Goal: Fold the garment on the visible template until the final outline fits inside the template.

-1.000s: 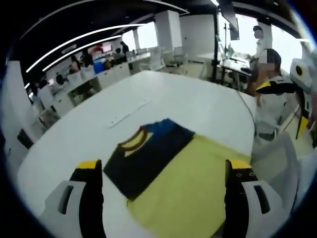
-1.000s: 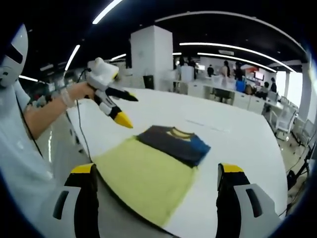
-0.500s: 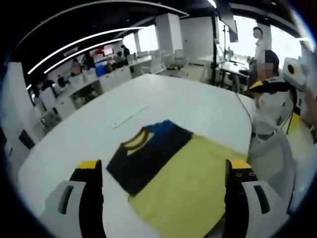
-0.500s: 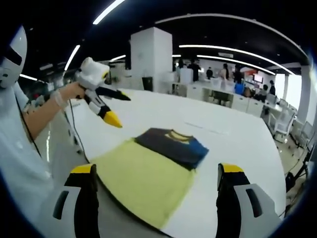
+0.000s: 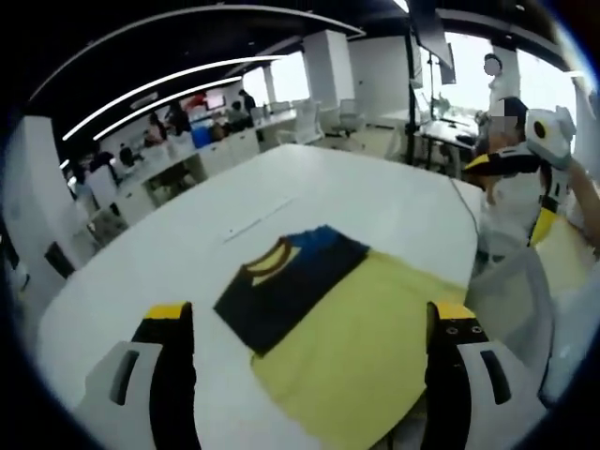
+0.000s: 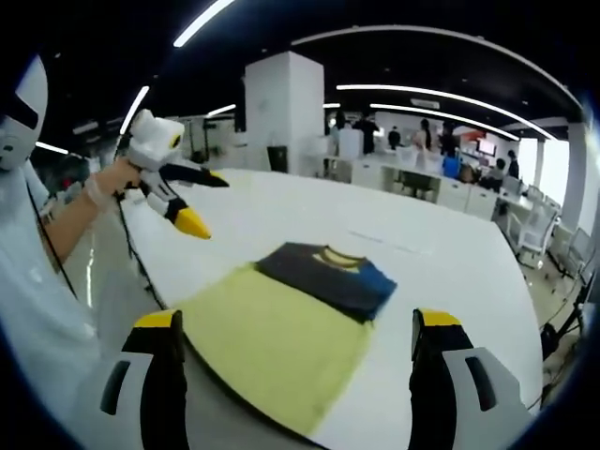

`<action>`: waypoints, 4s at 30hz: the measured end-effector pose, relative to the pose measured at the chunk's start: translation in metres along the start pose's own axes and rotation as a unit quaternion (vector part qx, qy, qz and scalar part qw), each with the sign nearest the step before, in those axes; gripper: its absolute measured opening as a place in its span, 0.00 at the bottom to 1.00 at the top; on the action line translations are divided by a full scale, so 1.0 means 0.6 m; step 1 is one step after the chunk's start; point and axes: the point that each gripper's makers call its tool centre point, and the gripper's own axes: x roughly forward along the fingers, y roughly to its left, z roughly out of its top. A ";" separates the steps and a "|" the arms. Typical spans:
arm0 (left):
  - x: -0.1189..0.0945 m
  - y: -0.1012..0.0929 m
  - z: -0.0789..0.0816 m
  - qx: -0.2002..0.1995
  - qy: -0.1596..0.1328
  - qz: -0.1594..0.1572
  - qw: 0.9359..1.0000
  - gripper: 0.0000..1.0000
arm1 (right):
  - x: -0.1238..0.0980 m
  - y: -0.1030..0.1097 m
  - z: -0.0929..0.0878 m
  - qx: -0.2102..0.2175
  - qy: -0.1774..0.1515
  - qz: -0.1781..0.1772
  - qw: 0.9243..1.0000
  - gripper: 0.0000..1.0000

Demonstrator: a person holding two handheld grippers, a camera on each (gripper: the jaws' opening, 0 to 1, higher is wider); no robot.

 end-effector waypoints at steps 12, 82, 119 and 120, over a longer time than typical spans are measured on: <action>-0.030 0.001 -0.006 -0.012 -0.013 0.004 1.000 1.00 | 0.003 0.006 0.011 -0.005 0.001 -0.005 1.000 1.00; -0.081 -0.020 -0.205 -0.116 0.076 0.029 0.990 1.00 | 0.024 0.007 -0.064 0.025 0.060 0.004 0.998 1.00; -0.053 -0.066 -0.316 -0.180 0.165 -0.013 0.970 0.94 | 0.041 0.009 -0.196 0.095 0.141 0.025 0.985 0.89; -0.052 -0.066 -0.318 -0.181 0.167 -0.014 0.969 0.94 | 0.042 0.008 -0.199 0.095 0.142 0.023 0.985 0.89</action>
